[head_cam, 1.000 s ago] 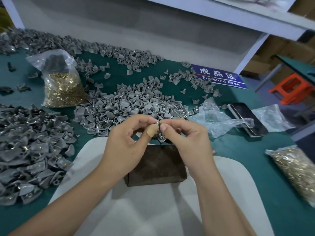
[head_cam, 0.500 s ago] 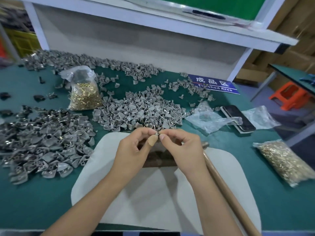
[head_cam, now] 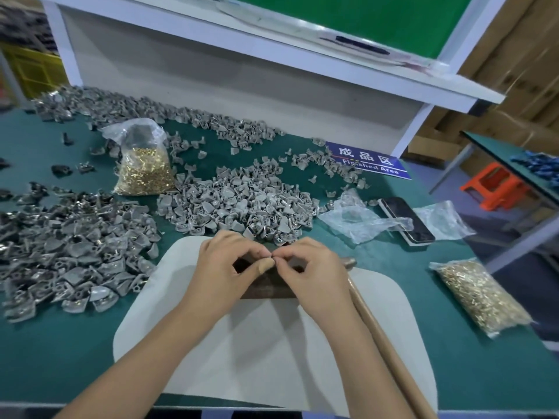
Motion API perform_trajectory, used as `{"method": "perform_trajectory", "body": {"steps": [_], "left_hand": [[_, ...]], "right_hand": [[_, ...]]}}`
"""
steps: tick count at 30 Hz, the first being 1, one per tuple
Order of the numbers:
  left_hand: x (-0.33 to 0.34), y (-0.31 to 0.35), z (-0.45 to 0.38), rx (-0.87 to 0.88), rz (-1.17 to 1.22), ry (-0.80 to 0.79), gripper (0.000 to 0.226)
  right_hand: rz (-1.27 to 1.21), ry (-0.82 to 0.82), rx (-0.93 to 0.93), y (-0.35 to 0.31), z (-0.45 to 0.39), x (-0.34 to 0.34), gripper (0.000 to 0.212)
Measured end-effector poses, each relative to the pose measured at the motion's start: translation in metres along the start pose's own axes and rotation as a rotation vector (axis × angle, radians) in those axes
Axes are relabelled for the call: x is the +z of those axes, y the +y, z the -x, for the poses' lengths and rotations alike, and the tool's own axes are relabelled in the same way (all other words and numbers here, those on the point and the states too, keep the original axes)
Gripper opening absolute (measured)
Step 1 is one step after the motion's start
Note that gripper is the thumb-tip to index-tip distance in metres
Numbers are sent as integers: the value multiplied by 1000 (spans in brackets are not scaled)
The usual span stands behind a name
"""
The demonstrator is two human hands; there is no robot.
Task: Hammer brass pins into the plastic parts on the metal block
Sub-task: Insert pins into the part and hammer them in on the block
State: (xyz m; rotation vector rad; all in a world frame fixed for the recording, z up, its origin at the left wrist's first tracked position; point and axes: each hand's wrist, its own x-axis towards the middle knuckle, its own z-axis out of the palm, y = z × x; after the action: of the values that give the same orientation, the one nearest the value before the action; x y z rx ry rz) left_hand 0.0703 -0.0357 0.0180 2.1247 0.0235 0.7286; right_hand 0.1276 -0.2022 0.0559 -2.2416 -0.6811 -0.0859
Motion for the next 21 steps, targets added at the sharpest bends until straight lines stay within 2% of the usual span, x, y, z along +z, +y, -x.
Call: {"method": "perform_trajectory", "body": {"steps": [6,13,21], "left_hand": [[-13,-5,3,-47,-116,-26,9],[-15,-4,3,-63,-163,-48,10],[-16,-1,5,-77,-172,-57,10]], "right_hand": [[57,-73,-5,1,-1,4,10],[-18,-47,34,6,-8,-2,14],[196,-103,9,-3,-8,1,5]]}}
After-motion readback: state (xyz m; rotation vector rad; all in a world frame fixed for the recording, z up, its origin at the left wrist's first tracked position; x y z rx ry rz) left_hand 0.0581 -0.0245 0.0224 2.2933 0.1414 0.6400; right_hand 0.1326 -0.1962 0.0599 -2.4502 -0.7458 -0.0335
